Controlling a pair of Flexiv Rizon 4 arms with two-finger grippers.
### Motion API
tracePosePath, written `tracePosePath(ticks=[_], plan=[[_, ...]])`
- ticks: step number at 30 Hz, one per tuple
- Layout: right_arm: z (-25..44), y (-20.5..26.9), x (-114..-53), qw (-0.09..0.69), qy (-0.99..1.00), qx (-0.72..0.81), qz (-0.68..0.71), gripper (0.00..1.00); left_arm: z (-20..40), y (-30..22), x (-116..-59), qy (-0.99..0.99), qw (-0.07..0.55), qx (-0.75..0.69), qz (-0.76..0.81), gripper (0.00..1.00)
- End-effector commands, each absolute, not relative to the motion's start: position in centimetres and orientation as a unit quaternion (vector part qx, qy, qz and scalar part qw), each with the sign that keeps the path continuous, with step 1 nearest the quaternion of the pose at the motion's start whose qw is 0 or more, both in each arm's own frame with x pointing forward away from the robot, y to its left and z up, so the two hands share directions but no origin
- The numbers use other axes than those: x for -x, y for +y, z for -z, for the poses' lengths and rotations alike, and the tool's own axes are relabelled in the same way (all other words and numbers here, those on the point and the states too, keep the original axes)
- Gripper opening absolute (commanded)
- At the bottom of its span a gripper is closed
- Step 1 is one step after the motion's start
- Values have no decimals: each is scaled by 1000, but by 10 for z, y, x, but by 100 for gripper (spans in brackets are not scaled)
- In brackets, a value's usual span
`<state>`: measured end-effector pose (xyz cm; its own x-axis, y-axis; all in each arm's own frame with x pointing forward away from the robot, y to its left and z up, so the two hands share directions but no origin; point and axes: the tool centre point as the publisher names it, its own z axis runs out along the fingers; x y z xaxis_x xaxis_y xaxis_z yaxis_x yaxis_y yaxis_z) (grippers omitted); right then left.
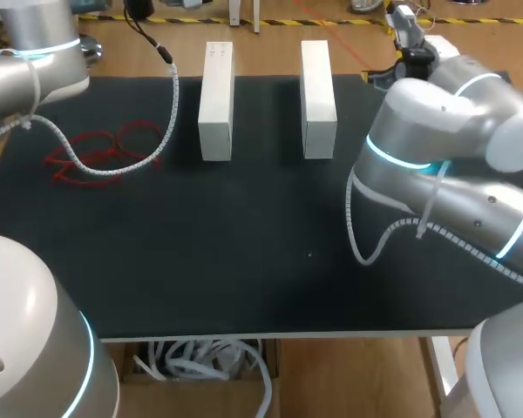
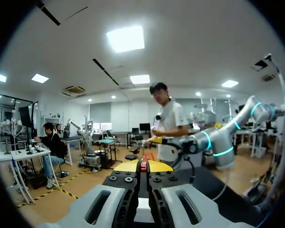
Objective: Grab the tape and strap the tape.
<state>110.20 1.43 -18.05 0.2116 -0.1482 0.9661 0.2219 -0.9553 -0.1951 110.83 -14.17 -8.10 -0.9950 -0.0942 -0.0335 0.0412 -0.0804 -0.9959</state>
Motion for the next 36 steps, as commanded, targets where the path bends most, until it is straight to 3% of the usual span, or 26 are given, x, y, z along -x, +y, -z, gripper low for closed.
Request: tracePosePath(ticks=[1,29,31,33,34,36], plan=[[184,19,-1107,134,-5,761,635,100,81,-142,-1107,676,47,21,735,0],[186,15,-1122,140,-15,751,645,100,81,-142,-1107,676,47,21,735,0],[186,15,-1122,139,-17,750,646,75,81,-142,-1107,676,47,21,735,0],[185,15,-1122,139,-19,750,646,67,81,-142,-1107,676,47,21,735,0],[185,15,-1122,140,-21,750,647,48,81,-142,-1107,676,47,21,735,0],[185,15,-1122,139,-24,750,646,42,81,-142,-1107,676,47,21,735,0]])
